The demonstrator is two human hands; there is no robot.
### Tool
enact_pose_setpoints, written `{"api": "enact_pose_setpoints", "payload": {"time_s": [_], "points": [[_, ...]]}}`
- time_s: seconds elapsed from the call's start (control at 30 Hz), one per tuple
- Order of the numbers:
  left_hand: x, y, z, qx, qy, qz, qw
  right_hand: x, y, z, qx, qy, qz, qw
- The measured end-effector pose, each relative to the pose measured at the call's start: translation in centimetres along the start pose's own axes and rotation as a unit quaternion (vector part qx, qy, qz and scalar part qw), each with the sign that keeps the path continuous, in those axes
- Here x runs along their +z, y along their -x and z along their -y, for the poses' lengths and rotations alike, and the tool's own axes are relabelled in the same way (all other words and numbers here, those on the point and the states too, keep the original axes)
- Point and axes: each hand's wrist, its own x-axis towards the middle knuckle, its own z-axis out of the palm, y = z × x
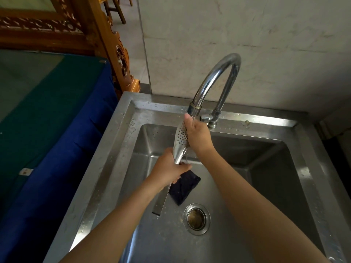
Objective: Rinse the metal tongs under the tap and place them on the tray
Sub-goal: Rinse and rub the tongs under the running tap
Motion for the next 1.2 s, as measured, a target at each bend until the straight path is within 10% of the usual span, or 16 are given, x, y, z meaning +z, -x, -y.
{"api": "enact_pose_setpoints", "payload": {"time_s": [0.13, 0.33, 0.47, 0.73, 0.93, 1.2], "points": [[-0.3, -0.1, 0.2, 0.015, -0.066, -0.025, 0.997, -0.2, 0.4, -0.7, 0.005, 0.065, 0.113, 0.991], [0.2, -0.1, -0.1, 0.006, -0.087, -0.020, 0.996, 0.0, 0.3, -0.8, 0.002, -0.039, -0.028, 0.999], [-0.3, -0.2, 0.0, 0.018, -0.087, -0.042, 0.995, -0.2, 0.8, -0.9, -0.018, 0.057, 0.102, 0.993], [0.0, 0.6, -0.1, 0.080, -0.172, -0.120, 0.974, 0.3, -0.7, -0.2, 0.010, 0.008, -0.076, 0.997], [0.3, 0.9, -0.3, 0.121, -0.260, -0.194, 0.938, 0.3, -0.4, -0.2, -0.055, 0.101, 0.096, 0.989], [0.9, 0.8, -2.6, 0.205, -0.208, -0.185, 0.938, -0.4, -0.7, 0.8, -0.031, 0.026, -0.047, 0.998]]}}
